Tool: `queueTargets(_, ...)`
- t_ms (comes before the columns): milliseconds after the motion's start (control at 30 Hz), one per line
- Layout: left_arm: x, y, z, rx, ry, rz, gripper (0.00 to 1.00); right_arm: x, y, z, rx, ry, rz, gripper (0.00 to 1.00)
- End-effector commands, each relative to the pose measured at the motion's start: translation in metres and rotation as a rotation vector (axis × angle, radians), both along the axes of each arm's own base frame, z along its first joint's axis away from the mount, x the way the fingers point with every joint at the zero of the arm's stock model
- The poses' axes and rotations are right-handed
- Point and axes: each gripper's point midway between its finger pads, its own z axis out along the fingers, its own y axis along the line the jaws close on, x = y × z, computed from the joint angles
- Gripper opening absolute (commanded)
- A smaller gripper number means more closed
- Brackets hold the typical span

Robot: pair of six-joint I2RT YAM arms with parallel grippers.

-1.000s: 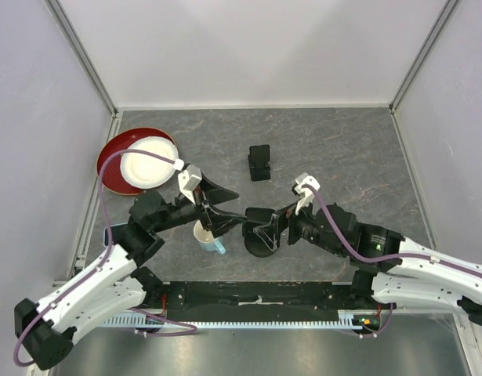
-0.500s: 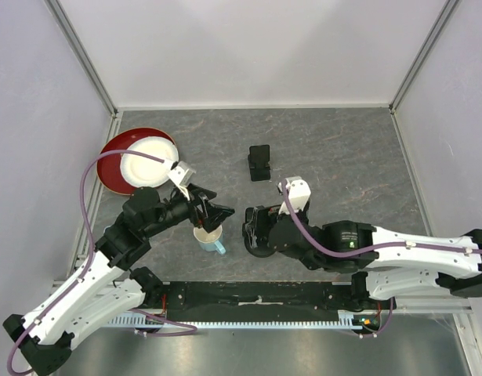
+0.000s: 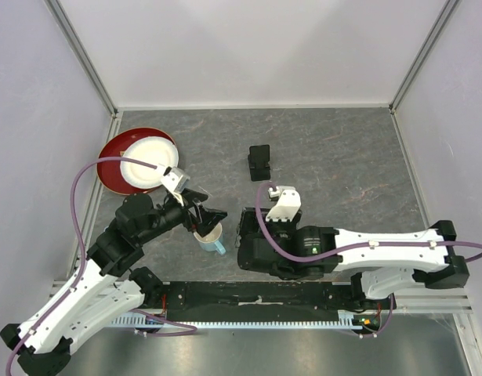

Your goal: Place the phone on the phone stand

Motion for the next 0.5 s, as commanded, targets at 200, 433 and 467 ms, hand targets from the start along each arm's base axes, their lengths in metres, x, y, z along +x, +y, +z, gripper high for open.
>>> queueTargets(200,0.002,0.014,0.007,0.047,-0.084,0.036,0.90,0.010,-0.005,0.004,-0.109,-0.041,-0.168,0.98)
queueTargets(433,0.002,0.017,-0.003,0.062,-0.080,0.043,0.90,0.012,-0.004,0.002,-0.175,-0.054,-0.166,0.98)
queueTargets(467,0.002,0.018,-0.002,0.062,-0.086,0.046,0.90,0.012,-0.005,0.003,-0.180,-0.060,-0.164,0.98)
